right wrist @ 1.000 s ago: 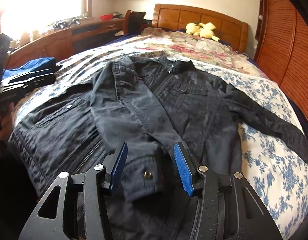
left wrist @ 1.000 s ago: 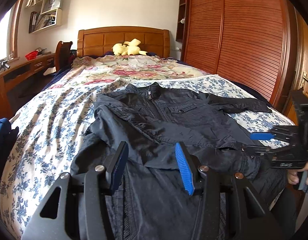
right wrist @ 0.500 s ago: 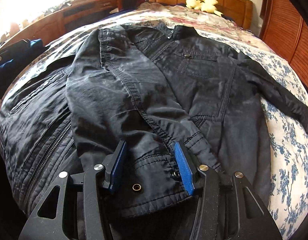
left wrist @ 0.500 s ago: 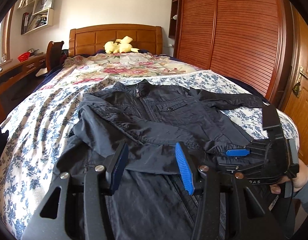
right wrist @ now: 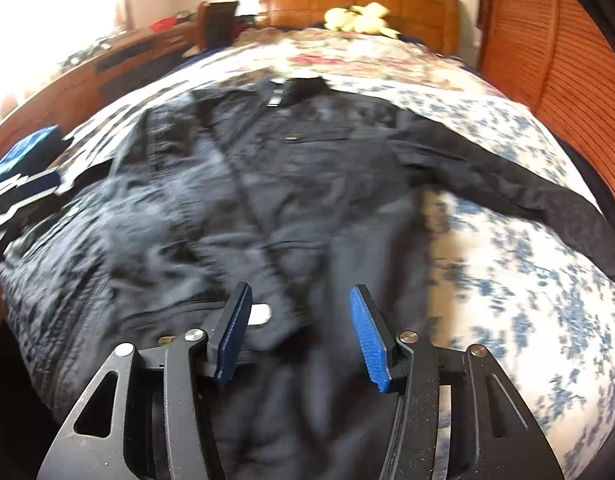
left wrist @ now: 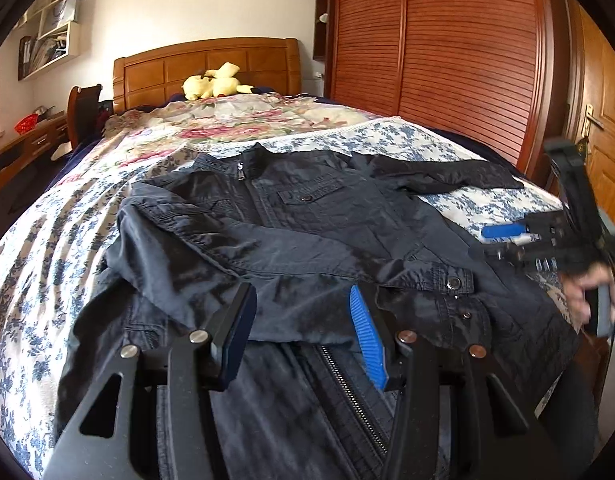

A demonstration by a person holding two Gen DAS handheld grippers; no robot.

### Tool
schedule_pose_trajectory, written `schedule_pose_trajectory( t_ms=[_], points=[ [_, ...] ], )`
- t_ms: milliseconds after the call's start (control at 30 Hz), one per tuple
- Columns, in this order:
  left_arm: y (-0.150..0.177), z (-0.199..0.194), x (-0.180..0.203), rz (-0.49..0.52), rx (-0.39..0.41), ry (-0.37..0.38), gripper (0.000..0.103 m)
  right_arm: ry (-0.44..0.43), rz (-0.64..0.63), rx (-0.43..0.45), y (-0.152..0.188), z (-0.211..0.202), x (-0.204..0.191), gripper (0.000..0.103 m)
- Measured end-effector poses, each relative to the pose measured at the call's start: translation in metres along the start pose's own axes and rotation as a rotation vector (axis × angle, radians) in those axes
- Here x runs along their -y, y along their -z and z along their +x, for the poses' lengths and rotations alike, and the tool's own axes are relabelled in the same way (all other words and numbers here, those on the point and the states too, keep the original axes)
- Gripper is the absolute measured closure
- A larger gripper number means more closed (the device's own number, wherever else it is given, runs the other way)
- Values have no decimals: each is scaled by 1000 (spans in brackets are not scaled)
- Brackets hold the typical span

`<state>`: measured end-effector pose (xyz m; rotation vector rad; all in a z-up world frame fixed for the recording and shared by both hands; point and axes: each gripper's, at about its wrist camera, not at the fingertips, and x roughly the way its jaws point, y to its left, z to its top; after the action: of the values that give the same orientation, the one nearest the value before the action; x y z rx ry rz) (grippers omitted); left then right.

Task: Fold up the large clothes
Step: 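Reach the right tool to the other sleeve's cuff and grasp it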

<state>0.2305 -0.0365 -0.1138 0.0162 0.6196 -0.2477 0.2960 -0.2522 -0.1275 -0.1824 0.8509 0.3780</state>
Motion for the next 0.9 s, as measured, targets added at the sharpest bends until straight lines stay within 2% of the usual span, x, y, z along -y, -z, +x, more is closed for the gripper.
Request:
schedule_pose_trajectory(
  t_ms=[100, 200, 400, 600, 767, 900],
  points=[
    [2, 5, 6, 11, -14, 1, 55, 38, 33, 1, -5, 4, 27, 50],
    [3, 8, 10, 8, -28, 4, 55, 112, 62, 16, -13, 5, 62, 49],
    [5, 3, 20, 25, -27, 29, 55, 239, 133, 36, -23, 9, 135, 39],
    [4, -4, 18, 26, -20, 41, 55, 365, 238, 17, -24, 21, 211, 37],
    [5, -7, 9, 6, -30, 38, 55, 428, 408, 23, -16, 17, 272, 37],
    [6, -8, 4, 9, -33, 17, 55, 443, 488, 49, -16, 11, 299, 37]
  ],
)
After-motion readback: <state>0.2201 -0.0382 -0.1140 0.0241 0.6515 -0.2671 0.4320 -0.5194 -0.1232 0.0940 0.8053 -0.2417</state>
